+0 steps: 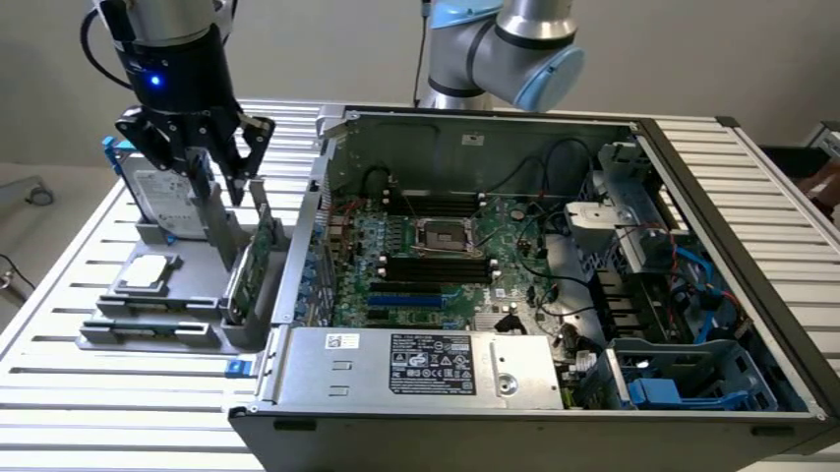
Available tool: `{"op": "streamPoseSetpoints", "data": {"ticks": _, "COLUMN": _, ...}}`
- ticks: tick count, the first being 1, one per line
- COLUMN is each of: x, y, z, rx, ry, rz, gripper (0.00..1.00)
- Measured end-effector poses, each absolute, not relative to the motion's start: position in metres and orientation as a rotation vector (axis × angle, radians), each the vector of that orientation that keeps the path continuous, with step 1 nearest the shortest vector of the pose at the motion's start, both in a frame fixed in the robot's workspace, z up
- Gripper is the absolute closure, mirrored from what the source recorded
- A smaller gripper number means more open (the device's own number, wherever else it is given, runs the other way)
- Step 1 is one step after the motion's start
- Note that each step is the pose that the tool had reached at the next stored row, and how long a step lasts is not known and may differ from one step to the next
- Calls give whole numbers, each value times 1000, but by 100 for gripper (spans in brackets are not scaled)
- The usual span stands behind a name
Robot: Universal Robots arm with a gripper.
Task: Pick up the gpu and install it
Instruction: 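Pick up the gpu and move the gpu toward the slot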
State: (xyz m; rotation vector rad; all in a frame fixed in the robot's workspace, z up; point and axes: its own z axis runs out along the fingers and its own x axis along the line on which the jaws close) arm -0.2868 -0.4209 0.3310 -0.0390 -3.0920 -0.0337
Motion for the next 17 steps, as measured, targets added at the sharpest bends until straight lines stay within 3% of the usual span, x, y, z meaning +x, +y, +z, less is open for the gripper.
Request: {"op": "streamPoseSetpoints", "data": {"ticks": 17, "x": -286, "y": -428, "z": 301, "rx": -19, "ry": -3092, "rz": -26, "gripper": 58}}
